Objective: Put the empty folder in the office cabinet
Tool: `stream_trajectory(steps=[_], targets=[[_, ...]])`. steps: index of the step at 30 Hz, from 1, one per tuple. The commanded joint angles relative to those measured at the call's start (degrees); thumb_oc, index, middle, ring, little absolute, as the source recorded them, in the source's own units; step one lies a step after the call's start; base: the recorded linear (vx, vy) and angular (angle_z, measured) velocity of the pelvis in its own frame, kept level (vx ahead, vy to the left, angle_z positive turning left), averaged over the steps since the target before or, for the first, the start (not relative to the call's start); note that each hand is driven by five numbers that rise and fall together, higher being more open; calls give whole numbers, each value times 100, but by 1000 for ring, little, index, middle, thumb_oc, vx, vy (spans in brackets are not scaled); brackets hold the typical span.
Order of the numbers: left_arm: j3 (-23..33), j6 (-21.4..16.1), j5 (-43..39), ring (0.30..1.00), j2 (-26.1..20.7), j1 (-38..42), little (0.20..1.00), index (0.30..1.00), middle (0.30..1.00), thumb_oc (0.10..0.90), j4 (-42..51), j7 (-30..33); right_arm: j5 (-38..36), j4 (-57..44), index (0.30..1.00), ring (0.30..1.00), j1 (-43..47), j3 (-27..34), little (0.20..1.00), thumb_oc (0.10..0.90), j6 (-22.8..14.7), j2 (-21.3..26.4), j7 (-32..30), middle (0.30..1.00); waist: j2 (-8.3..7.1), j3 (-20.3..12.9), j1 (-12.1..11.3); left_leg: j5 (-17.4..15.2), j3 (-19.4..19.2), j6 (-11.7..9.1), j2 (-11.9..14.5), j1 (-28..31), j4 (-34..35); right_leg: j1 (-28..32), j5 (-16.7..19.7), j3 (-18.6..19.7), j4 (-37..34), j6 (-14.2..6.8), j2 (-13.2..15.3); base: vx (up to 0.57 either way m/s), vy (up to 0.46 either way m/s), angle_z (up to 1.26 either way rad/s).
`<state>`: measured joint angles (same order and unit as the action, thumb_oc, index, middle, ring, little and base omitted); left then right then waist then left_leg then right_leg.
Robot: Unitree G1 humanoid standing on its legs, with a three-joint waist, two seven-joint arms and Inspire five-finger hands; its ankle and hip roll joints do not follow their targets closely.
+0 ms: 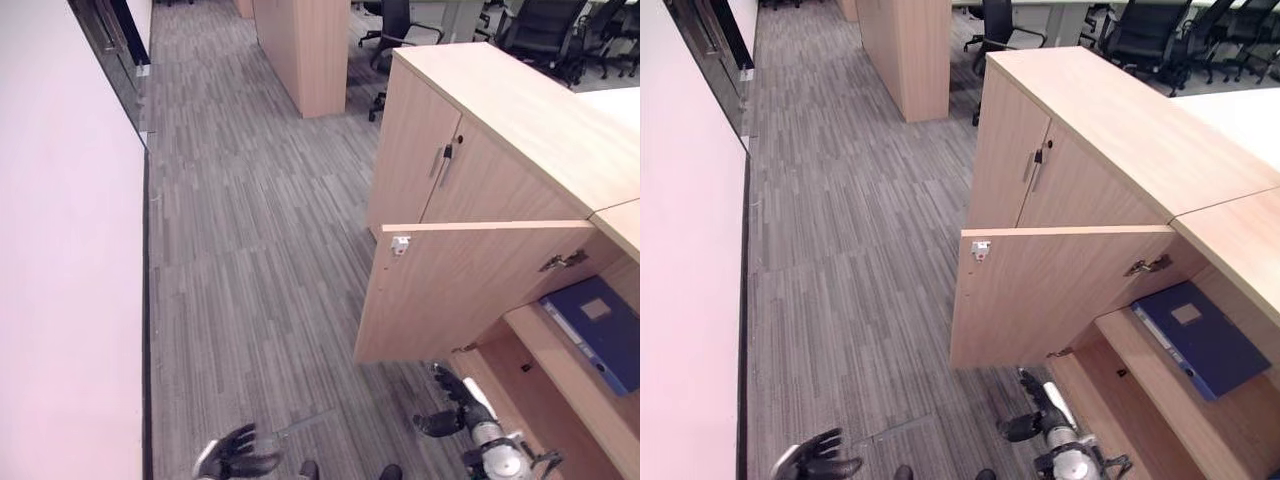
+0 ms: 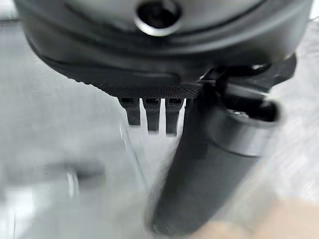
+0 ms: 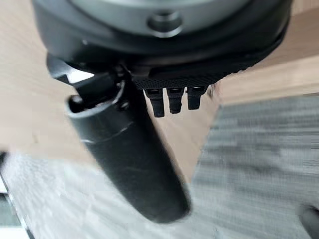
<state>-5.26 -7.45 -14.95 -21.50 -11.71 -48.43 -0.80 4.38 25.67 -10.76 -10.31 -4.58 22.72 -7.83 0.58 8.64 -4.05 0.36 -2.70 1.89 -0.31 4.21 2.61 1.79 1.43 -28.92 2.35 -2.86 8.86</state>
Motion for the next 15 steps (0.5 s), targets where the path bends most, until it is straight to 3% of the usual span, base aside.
stream_trajectory(steps=[1,6,11,15], targets=[[140,-560,95,900,-179,390,900,900,900,800,603,181,106,-464,900,900,202,-109,900,800,-614,116,6,900,-35,-144,38,-608,135,-292,123,213,-27,280,-297,307,5,-557,325,53,-112,-1],[357,-654,20,900,-419,904,900,900,900,800,796,399,174,-598,900,900,147,-142,900,800,-660,204,168,900,27,-220,210,-557,-11,-375,210,300,48,335,-320,403,-105,-538,251,50,-76,-5],[717,-726,-416,900,-1044,1847,900,900,900,800,693,654,57,-664,900,900,73,-211,900,800,-681,297,278,900,87,-328,483,-552,-182,-450,311,484,120,419,-378,549,-127,-496,146,53,-50,-19],[741,-743,-542,900,-1287,2182,900,900,900,800,606,669,23,-683,900,900,65,-209,900,800,-684,335,308,900,105,-361,570,-560,-232,-470,342,526,121,434,-395,600,-130,-490,114,30,-37,-17]])
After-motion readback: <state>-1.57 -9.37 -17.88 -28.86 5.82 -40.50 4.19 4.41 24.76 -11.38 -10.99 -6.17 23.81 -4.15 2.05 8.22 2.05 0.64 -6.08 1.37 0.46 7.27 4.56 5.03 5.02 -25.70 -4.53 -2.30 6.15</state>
